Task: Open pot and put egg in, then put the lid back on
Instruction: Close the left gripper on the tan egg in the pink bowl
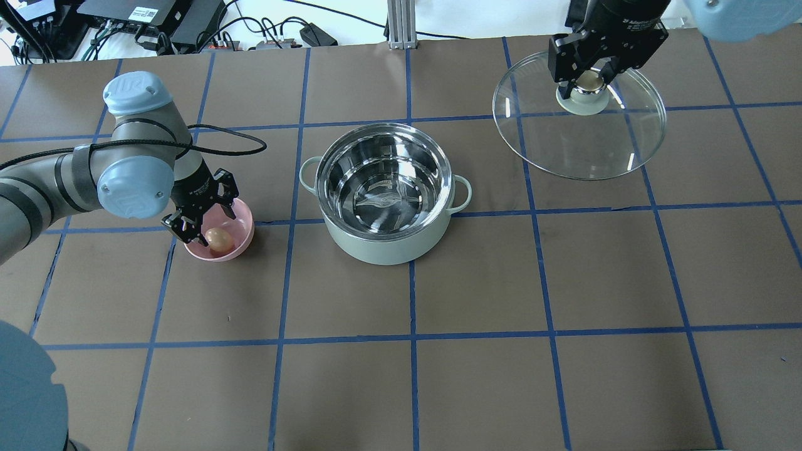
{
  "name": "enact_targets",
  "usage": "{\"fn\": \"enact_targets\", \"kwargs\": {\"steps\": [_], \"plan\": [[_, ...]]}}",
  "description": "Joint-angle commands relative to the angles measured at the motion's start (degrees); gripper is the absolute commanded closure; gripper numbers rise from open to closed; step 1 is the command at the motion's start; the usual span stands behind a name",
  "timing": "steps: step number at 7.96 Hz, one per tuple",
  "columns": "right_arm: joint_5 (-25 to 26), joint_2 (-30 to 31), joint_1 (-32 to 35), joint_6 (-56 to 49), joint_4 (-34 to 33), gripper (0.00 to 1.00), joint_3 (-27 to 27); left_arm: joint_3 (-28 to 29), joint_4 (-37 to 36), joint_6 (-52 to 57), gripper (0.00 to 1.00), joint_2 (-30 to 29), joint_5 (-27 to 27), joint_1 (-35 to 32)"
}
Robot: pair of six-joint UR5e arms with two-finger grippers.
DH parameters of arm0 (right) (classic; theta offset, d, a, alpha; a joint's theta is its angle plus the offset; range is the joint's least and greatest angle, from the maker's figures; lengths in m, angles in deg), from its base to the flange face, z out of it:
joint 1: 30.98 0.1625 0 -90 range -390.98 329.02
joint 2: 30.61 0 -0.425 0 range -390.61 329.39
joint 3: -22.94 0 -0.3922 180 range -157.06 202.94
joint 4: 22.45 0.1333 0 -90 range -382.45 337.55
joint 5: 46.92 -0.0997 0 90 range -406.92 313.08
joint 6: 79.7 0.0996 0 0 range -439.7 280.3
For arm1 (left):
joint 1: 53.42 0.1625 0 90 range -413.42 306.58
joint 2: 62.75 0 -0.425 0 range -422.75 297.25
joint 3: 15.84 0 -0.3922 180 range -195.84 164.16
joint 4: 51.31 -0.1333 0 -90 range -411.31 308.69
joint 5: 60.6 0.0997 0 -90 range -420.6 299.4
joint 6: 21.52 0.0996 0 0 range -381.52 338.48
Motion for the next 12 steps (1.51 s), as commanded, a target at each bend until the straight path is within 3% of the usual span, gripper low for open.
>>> {"fn": "enact_targets", "kwargs": {"steps": [1, 3, 12], "plan": [[1.03, 0.2, -0.2, -0.77, -0.9, 1.0, -1.49, -0.2, -0.68, 1.37, 0.23, 0.04, -0.33, 0.0], [1.38, 0.2, -0.2, -1.21, -0.9, 1.0, -1.67, -2.22, -3.3, 3.82, 0.23, 1.53, -3.23, 0.96], [1.12, 0.29, -0.2, -1.3, -0.99, 1.0, -2.73, -4.85, -6.12, 4.79, 0.23, 0.13, -3.32, 1.67]]}}
